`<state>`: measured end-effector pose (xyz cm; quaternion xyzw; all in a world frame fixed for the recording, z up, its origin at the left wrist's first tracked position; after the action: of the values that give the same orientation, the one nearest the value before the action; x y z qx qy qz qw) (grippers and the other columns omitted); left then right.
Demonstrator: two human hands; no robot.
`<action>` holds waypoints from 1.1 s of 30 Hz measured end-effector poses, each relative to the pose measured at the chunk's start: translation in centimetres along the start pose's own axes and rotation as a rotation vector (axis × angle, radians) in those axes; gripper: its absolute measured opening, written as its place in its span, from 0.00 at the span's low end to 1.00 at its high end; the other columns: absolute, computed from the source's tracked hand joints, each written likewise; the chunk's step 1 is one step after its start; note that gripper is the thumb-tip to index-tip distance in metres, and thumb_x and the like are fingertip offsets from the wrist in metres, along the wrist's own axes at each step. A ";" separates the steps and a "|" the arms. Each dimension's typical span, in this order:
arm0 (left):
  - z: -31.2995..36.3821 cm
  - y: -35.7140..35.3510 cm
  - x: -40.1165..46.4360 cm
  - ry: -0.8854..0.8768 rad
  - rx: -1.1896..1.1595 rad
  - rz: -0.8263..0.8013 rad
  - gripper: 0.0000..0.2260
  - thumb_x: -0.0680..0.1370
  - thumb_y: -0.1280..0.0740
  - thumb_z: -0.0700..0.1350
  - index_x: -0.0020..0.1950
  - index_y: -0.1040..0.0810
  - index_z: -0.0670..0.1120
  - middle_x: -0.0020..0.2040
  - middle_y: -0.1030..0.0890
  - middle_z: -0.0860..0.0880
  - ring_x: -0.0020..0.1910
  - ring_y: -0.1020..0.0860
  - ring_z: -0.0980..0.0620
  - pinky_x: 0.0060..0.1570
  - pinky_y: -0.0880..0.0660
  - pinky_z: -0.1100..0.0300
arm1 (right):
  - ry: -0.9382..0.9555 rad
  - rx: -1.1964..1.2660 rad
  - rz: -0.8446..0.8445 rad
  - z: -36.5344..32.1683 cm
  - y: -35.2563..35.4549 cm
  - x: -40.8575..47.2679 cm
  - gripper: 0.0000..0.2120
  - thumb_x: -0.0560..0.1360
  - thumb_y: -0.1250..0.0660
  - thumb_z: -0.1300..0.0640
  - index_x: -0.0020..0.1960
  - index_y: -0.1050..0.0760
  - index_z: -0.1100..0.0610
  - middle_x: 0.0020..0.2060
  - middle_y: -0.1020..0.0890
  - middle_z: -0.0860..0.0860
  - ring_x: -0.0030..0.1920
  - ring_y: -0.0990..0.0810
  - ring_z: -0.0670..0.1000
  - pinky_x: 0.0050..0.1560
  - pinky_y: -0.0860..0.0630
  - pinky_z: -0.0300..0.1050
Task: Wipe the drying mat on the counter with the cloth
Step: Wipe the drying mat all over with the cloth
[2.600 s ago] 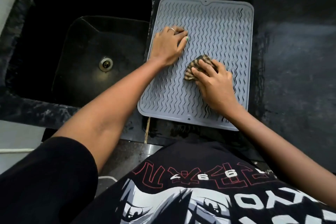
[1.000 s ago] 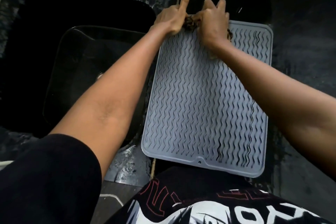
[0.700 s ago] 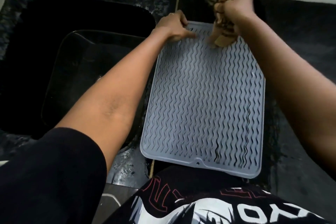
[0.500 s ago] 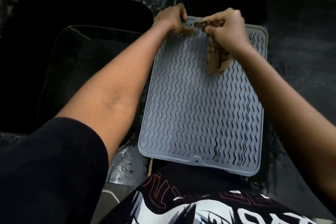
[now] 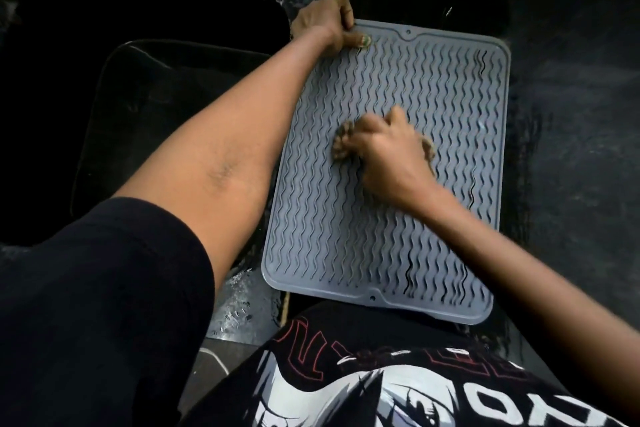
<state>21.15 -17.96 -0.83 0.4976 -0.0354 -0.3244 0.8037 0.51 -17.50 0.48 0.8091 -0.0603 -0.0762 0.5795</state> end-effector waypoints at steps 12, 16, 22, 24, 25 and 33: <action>0.1 0.2 -0.6 -0.026 0.011 0.012 0.10 0.74 0.31 0.56 0.48 0.29 0.56 0.55 0.21 0.52 0.55 0.23 0.51 0.54 0.26 0.56 | -0.211 -0.003 0.133 3.4 1.7 8.7 0.13 0.76 0.40 0.62 0.59 0.24 0.55 0.61 0.26 0.57 0.63 0.34 0.63 0.59 0.31 0.59; 0.0 0.3 -0.5 -0.028 0.014 0.016 0.10 0.74 0.30 0.56 0.48 0.29 0.56 0.56 0.20 0.52 0.54 0.23 0.51 0.53 0.27 0.57 | -0.156 -0.093 0.143 3.2 0.6 8.3 0.14 0.75 0.40 0.56 0.57 0.24 0.61 0.60 0.27 0.58 0.60 0.33 0.64 0.54 0.31 0.55; 0.0 0.1 0.0 -0.028 -0.002 -0.020 0.14 0.71 0.28 0.58 0.48 0.29 0.55 0.49 0.23 0.55 0.52 0.24 0.53 0.52 0.29 0.59 | 0.066 0.062 -0.043 -1.9 -1.0 -2.0 0.13 0.75 0.37 0.55 0.56 0.23 0.60 0.53 0.25 0.54 0.50 0.34 0.53 0.46 0.30 0.45; -0.1 0.0 -0.1 -0.033 -0.004 -0.019 0.14 0.71 0.28 0.58 0.48 0.29 0.55 0.48 0.24 0.56 0.50 0.25 0.54 0.52 0.29 0.59 | 0.125 0.088 -0.174 -3.6 -1.5 -5.2 0.14 0.75 0.39 0.55 0.57 0.23 0.60 0.53 0.25 0.53 0.49 0.36 0.51 0.48 0.27 0.48; 0.0 0.0 -0.2 -0.036 -0.002 -0.019 0.14 0.71 0.28 0.58 0.48 0.29 0.55 0.48 0.24 0.56 0.50 0.25 0.54 0.52 0.29 0.58 | 0.139 0.093 -0.239 -4.1 -1.6 -5.9 0.14 0.75 0.39 0.55 0.57 0.23 0.59 0.52 0.26 0.52 0.49 0.36 0.51 0.47 0.26 0.49; 1.2 1.4 -1.8 -0.220 0.090 -0.059 0.09 0.75 0.30 0.51 0.54 0.23 0.55 0.57 0.23 0.53 0.56 0.24 0.52 0.55 0.28 0.56 | -0.006 0.470 -0.023 0.6 4.4 3.3 0.10 0.73 0.35 0.55 0.41 0.23 0.39 0.45 0.21 0.47 0.41 0.22 0.47 0.42 0.21 0.47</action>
<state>20.00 -17.47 1.37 0.4957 -0.1231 -0.3986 0.7618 3.58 -20.07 4.28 0.9222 -0.0690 -0.0689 0.3743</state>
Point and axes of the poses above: each hand's wrist, its own x-axis towards the middle knuckle, its own y-axis out of the back of the hand, z = x × y, the point moved 4 cm from there along x, towards the middle knuckle
